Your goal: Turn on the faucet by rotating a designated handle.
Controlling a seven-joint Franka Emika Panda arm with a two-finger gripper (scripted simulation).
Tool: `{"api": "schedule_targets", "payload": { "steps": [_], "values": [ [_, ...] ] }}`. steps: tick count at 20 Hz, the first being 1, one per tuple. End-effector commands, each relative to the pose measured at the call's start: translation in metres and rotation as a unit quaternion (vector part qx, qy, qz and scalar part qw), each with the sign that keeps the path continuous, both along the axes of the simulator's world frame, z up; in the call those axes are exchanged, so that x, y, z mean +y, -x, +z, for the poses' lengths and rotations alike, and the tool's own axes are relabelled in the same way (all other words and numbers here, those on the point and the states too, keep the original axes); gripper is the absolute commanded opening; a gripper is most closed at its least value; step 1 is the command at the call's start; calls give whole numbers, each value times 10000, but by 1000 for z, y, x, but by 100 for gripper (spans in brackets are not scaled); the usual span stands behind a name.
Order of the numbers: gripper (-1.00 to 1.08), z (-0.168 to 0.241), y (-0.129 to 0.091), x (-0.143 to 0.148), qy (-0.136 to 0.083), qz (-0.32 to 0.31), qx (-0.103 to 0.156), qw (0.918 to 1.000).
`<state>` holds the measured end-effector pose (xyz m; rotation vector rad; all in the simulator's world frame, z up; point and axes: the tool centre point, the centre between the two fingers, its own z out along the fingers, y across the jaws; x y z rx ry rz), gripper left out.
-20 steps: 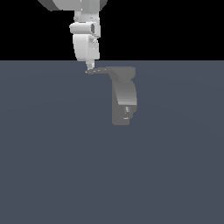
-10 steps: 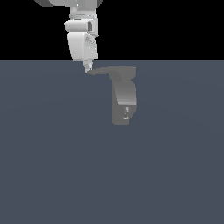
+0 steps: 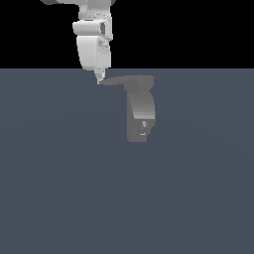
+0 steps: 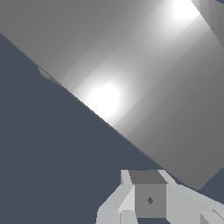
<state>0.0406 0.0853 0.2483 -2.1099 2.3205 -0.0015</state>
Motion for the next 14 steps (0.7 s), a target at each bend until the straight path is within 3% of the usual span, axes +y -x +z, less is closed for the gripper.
{"api": "schedule_targets", "payload": {
  "steps": [1,14],
  "values": [
    [-100,0,7,-9,13,-36,12,10000],
    [-100,0,41,-32,14,-32,16,10000]
  ]
}}
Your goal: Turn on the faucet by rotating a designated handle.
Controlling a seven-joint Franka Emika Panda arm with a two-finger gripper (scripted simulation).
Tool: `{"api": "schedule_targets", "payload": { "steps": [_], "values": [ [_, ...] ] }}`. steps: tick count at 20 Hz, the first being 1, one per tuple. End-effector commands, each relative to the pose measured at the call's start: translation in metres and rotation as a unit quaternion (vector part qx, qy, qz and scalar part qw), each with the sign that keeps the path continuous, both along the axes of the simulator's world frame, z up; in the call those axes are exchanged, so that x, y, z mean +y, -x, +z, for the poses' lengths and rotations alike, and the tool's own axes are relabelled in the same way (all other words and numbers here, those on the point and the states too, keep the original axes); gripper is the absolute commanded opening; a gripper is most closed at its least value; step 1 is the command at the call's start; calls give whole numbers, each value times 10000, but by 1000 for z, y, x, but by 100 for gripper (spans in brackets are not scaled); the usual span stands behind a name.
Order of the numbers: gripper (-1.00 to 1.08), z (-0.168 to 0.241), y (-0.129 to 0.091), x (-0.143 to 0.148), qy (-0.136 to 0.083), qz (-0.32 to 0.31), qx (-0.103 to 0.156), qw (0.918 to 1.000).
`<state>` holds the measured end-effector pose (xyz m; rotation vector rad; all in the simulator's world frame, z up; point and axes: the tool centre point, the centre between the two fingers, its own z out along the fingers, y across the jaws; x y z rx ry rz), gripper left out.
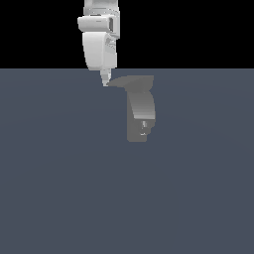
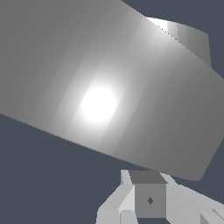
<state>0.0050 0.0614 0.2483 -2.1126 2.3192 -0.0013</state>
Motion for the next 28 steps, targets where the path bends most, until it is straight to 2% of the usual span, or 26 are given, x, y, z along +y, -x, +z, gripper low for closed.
{"api": "schedule_targets", "payload": {
  "steps": [1,13,15,28],
  "values": [
    [-100,0,8,-10,12,-39,14,10000],
    [-100,0,40,-32,12,-33,19,10000],
    [-100,0,37,-25,4,5,12,10000],
    [-100,0,50,-102,9,-20,17,10000]
  ]
}}
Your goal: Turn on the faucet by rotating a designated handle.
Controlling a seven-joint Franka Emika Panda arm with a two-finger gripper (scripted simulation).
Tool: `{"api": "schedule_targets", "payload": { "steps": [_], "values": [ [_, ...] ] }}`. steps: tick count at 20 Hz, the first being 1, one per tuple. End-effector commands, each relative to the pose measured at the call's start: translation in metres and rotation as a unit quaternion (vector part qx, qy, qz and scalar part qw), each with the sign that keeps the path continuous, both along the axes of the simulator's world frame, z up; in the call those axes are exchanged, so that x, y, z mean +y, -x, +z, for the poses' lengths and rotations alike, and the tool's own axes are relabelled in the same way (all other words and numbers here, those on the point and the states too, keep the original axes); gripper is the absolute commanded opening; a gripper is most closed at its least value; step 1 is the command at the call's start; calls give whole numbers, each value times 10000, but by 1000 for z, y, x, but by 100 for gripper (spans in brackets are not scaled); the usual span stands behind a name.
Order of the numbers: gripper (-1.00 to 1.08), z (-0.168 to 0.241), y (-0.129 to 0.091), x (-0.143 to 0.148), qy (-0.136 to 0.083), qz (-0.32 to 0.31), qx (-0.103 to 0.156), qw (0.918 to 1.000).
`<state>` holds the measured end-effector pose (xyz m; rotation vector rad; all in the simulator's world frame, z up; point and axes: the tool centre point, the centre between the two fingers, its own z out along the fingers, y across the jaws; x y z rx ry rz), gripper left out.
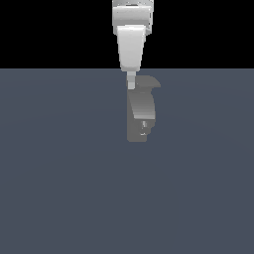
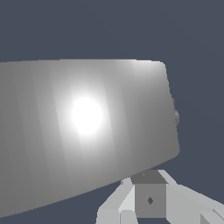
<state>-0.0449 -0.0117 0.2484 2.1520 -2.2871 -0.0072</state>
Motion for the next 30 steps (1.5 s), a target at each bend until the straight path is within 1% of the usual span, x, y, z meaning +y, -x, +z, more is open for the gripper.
{"api": "schedule_targets", "payload": {
  "steps": [1,6,7,8,30],
  "values": [
    [-100,0,1,-35,10,-182,-22,9998],
    [-100,0,7,-67,13,-193,-20,9998],
    [-100,0,7,-67,13,-193,-20,9998],
    [-100,0,3,-45,1,-43,-23,10000],
    [-100,0,-47,-130,12,-159,-20,9999]
  ]
}}
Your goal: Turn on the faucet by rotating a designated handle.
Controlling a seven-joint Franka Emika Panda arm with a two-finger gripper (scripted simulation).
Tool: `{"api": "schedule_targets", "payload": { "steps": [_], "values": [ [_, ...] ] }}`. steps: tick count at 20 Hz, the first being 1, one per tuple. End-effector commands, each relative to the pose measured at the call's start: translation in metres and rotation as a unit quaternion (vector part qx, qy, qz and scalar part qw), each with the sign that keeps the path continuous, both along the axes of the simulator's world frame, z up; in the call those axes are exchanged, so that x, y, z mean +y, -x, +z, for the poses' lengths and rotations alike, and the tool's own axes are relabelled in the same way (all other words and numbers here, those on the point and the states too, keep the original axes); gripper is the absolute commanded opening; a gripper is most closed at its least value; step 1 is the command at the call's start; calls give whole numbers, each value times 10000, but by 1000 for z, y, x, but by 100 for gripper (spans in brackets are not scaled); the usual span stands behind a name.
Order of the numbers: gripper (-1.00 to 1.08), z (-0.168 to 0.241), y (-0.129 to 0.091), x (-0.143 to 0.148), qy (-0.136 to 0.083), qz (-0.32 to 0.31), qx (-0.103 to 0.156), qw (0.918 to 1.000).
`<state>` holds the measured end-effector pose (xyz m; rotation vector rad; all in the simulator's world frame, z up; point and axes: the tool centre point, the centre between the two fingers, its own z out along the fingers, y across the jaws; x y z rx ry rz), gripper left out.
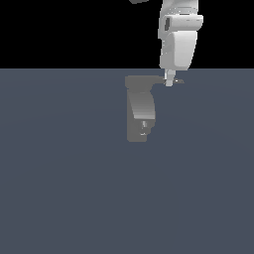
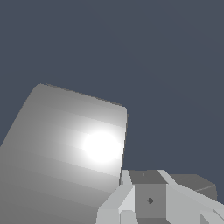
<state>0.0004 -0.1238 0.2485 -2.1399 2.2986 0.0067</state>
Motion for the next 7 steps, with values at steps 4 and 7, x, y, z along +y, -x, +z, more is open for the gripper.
{"api": "schedule_targets", "payload": {
  "steps": [4,7],
  "values": [
    [-100,0,-10,-32,19,-126,-10,9999],
    [-100,0,-14,-39,20,-136,-10,9999]
  ]
}}
